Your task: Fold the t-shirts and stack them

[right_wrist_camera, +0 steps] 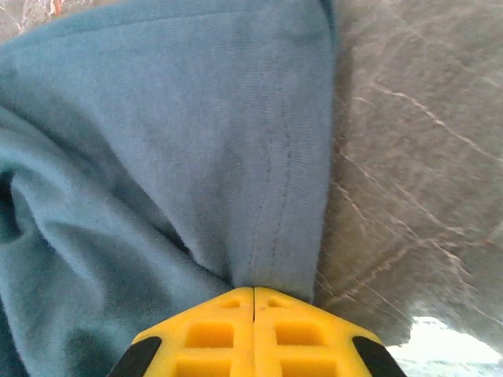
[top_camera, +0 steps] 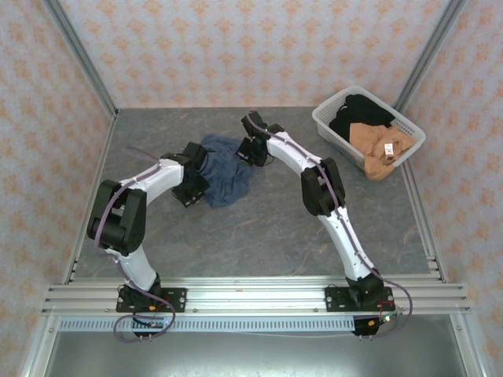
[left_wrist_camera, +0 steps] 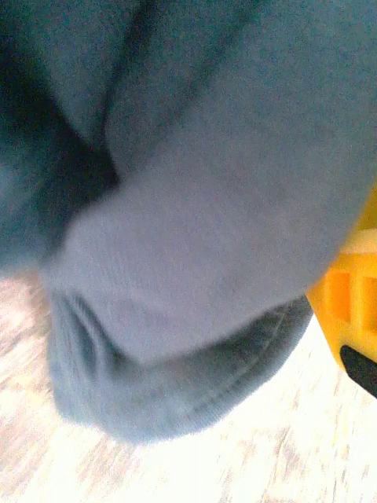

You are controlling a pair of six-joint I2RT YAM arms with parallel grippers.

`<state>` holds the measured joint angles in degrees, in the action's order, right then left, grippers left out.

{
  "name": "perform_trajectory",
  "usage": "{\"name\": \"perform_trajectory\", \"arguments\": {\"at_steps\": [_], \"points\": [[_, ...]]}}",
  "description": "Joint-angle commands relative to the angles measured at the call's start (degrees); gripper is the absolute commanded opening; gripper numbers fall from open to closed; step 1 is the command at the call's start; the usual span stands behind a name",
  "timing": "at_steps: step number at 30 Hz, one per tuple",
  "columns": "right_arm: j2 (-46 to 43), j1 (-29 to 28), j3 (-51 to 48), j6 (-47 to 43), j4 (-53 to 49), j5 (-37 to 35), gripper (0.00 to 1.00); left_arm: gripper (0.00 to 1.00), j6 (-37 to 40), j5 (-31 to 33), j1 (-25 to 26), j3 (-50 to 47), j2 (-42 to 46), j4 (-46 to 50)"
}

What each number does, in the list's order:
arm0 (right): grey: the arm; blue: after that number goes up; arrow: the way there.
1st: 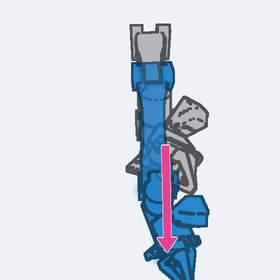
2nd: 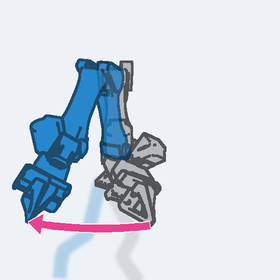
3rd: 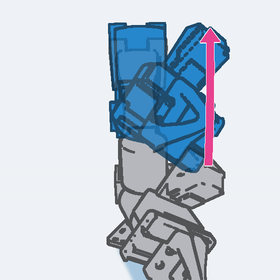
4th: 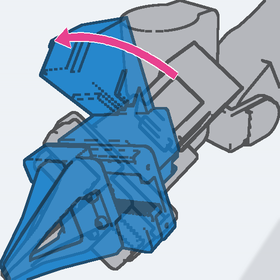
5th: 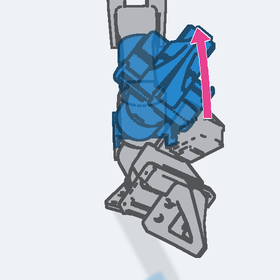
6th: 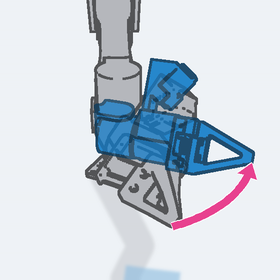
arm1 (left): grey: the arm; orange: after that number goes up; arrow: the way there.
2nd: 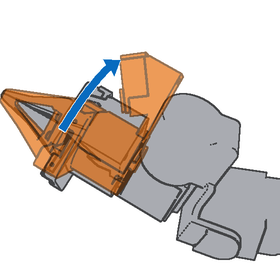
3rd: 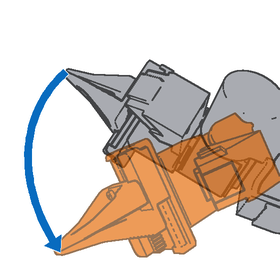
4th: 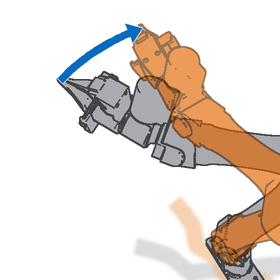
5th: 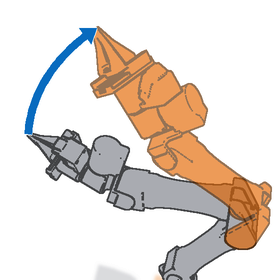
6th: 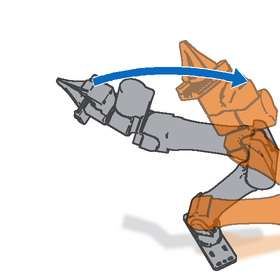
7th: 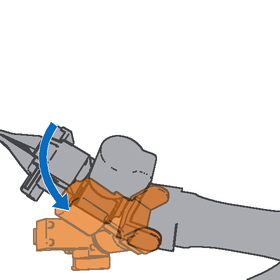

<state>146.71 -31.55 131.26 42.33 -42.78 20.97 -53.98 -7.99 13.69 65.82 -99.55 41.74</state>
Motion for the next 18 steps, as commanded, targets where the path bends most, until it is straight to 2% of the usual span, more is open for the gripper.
{"name": "perform_trajectory", "arguments": {"at_steps": [1,5,9,14,18], "points": [[-5.56,0.51,-3.16,0.67,-3.33,-6.32,0.0,0.0,3.79,6.96,-2.84,1.67,5.34,5.32],[-17.06,1.34,-17.06,2.5,0.17,-12.94,0.0,0.0,7.68,7.89,-6.84,2.08,9.5,6.53],[-28.32,1.67,-29.92,3.37,0.72,-16.57,0.0,0.0,11.5,8.68,-10.14,3.89,12.18,7.21],[-39.46,1.67,-45.67,5.91,1.26,-13.51,0.0,0.0,14.0,9.12,-13.98,6.22,12.36,8.1],[-44.0,1.22,-55.34,6.64,2.94,-10.76,0.0,0.0,15.4,8.93,-15.66,6.6,11.53,7.39]]}}
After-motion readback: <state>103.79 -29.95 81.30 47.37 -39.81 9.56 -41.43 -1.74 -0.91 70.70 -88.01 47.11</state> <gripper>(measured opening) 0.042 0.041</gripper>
